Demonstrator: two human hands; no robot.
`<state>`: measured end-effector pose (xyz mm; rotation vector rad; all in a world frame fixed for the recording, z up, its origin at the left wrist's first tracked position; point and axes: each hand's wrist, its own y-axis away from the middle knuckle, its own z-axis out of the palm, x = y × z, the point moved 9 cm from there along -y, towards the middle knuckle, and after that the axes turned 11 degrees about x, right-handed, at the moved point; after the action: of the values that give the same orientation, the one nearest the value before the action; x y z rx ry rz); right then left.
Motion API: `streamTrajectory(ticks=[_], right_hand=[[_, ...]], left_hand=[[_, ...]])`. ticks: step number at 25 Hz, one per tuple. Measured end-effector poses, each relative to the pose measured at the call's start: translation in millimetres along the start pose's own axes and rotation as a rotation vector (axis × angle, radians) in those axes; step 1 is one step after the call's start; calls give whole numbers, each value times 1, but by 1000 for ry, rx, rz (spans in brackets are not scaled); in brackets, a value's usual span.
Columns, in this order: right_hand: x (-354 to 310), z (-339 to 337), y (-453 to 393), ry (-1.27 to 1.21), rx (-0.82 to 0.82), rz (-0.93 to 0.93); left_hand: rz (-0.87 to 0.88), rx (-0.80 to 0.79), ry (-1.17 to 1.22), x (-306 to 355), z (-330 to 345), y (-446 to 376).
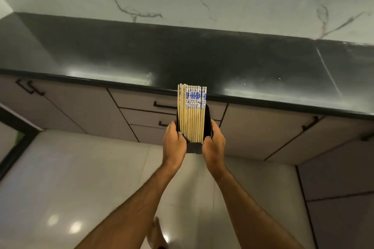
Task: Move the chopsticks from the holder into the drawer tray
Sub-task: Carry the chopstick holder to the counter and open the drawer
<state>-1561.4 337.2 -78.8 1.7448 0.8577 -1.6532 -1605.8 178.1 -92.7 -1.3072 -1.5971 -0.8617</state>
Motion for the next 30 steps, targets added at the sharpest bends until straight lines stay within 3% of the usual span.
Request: streamTrajectory(ticks=[6,13,22,30], right_hand=[[-38,107,-68,2,56,-59],[-54,186,-151,94,99,-60],[-46,239,-255,180,107,-18],[-45,264,-306,209,129,-28]], left_hand=[[47,-44,70,21,-24,-133],[55,-93,90,38,-14,-256],[58,-137,61,41,38,-372],[29,-131,90,47,60,-421]])
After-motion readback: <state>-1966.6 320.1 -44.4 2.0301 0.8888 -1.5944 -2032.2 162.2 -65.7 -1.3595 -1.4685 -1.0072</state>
